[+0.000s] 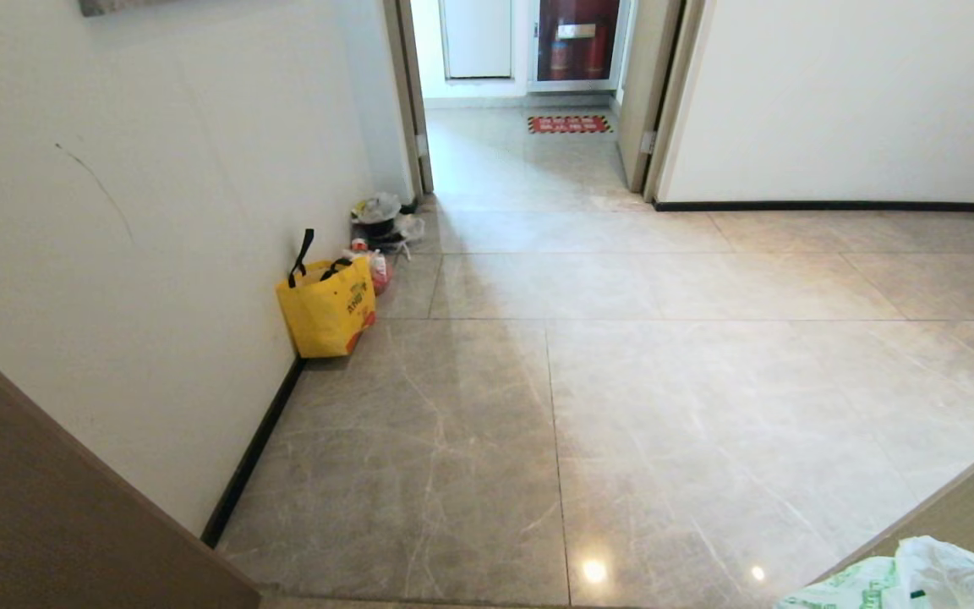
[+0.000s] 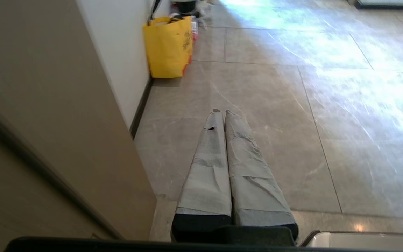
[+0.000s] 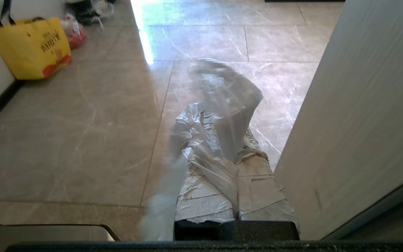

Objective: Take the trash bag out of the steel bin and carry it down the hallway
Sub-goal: Put the trash bag at the door

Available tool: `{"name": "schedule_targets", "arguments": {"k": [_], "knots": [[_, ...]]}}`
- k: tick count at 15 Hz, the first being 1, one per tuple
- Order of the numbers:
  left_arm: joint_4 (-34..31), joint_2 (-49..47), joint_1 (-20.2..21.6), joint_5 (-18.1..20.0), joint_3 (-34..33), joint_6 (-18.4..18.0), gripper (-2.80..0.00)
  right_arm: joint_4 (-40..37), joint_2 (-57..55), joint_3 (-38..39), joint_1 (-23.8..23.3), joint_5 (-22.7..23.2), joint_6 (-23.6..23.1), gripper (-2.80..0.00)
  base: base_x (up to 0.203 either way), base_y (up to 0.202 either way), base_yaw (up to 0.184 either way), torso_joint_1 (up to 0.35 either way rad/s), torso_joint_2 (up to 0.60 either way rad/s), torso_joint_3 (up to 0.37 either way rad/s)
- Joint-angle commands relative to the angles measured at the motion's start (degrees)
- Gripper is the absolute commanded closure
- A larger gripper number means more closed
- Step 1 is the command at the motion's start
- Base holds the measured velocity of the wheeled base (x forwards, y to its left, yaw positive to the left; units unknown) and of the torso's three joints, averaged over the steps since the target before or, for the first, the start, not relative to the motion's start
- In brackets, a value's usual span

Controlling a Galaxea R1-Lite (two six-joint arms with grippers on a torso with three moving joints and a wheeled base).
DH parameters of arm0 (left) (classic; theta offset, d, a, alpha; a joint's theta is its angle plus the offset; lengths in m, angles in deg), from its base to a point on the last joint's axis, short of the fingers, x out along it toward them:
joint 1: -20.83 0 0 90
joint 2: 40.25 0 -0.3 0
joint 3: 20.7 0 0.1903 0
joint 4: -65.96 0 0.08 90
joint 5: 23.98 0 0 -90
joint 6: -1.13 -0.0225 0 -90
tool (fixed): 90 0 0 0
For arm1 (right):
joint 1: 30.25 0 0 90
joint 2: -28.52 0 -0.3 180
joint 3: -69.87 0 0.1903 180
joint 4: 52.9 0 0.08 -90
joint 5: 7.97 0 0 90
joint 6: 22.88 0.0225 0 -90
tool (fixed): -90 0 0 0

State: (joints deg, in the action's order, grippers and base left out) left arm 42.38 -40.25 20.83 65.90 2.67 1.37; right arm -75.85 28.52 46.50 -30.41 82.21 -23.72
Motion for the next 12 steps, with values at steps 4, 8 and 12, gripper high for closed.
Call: {"name": "schedule_targets", "arguments": {"k": [4, 8, 12], "knots": [[-0.1, 0.0, 0.0, 0.0, 0.0, 0.0, 0.00, 0.0, -0.1, 0.0, 0.0, 0.0, 0.0, 0.00, 0.000, 0.000, 0.000, 0.000, 0.00, 0.000], [-0.1, 0.0, 0.0, 0.0, 0.0, 0.1, 0.00, 0.0, 0.0, 0.0, 0.0, 0.0, 0.0, 0.00, 0.102, 0.000, 0.001, 0.001, 0.00, 0.004], [-0.1, 0.0, 0.0, 0.0, 0.0, 0.1, 0.00, 0.0, -0.1, 0.0, 0.0, 0.1, -0.2, 0.00, 0.193, 0.000, 0.001, 0.004, 0.00, 0.003]]}}
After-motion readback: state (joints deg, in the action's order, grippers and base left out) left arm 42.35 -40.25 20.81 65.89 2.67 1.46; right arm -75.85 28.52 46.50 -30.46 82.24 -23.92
